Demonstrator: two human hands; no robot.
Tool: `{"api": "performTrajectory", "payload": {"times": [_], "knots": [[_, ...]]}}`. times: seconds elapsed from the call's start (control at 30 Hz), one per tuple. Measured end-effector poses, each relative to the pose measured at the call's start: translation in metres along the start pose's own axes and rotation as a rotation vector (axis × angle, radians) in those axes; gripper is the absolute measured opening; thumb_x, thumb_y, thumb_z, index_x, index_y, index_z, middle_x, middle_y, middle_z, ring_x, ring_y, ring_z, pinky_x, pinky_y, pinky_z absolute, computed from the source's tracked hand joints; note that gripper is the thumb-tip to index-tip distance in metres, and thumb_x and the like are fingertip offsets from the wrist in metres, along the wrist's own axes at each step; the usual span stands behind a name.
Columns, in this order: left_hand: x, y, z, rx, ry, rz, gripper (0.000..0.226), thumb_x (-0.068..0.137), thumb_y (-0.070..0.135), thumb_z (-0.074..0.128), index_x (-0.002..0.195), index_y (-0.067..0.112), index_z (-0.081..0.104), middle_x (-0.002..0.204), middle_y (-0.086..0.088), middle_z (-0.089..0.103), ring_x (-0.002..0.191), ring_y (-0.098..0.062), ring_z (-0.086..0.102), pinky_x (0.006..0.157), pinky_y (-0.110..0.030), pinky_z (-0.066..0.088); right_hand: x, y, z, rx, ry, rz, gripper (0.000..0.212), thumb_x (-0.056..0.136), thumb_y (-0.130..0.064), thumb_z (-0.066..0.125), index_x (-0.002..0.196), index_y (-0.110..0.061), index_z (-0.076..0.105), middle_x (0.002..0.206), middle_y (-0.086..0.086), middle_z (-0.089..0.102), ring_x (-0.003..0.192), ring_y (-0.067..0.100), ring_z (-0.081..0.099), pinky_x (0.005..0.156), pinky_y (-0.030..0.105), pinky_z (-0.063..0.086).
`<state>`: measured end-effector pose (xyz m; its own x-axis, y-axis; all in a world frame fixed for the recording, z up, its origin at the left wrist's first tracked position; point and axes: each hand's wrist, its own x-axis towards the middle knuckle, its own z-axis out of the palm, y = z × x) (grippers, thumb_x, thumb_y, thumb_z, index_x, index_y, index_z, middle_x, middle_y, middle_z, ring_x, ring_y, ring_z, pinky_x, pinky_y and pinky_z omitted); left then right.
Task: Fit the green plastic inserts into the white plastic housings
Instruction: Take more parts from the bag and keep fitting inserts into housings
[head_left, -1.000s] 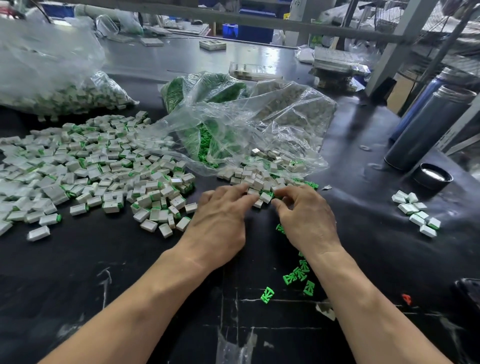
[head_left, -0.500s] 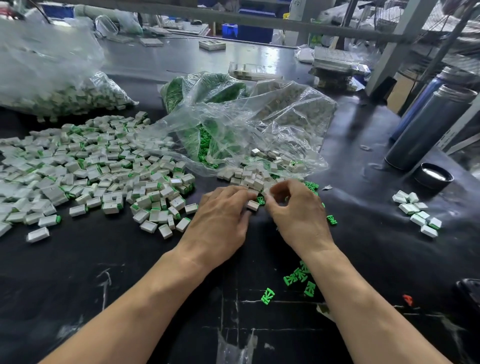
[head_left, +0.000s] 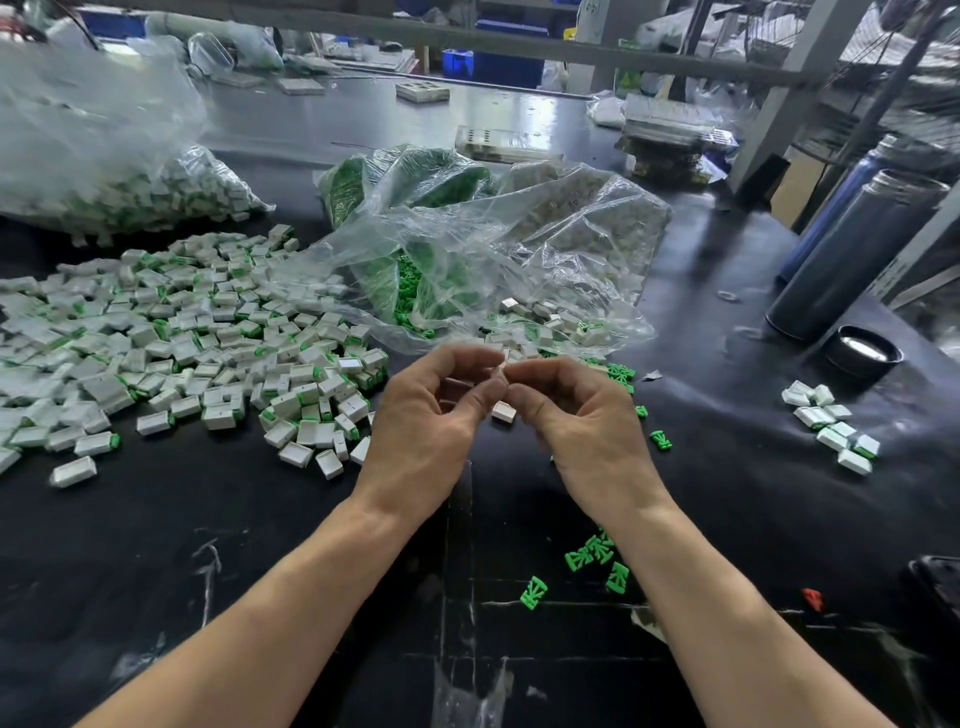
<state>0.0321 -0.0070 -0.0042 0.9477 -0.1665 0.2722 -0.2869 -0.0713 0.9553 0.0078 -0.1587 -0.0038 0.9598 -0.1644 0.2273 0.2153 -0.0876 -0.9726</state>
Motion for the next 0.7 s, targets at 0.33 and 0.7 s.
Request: {"api": "performTrajectory", "payload": {"times": [0.33, 0.7], "knots": [[0.001, -0.002, -0.002, 0.305, -0.014, 0.202, 0.033, 0.089, 0.012, 0.079, 0.115, 0.031, 0.073, 0.106, 0.016, 0.068, 0.086, -0.007, 0.071, 0.079, -0.029, 0.060, -0.003, -0.003, -0.002, -0.063, -0.025, 0.032, 0.005, 0.097, -0.017, 0.072, 0.094, -0.020, 0.075, 0.067, -0.017, 0.068, 0.059, -0.004, 0.060, 0.056, 0.010, 0.044], [0.005, -0.010, -0.011, 0.080, 0.025, -0.034, 0.015, 0.075, 0.043, 0.081, 0.086, 0.033, 0.076, 0.081, 0.009, 0.075, 0.064, -0.010, 0.068, 0.059, -0.019, 0.054, 0.008, -0.003, -0.049, -0.767, 0.057, 0.261, 0.010, 0.089, -0.039, 0.077, 0.080, -0.034, 0.076, 0.064, -0.016, 0.065, 0.067, 0.006, 0.060, 0.073, 0.031, 0.051]]}}
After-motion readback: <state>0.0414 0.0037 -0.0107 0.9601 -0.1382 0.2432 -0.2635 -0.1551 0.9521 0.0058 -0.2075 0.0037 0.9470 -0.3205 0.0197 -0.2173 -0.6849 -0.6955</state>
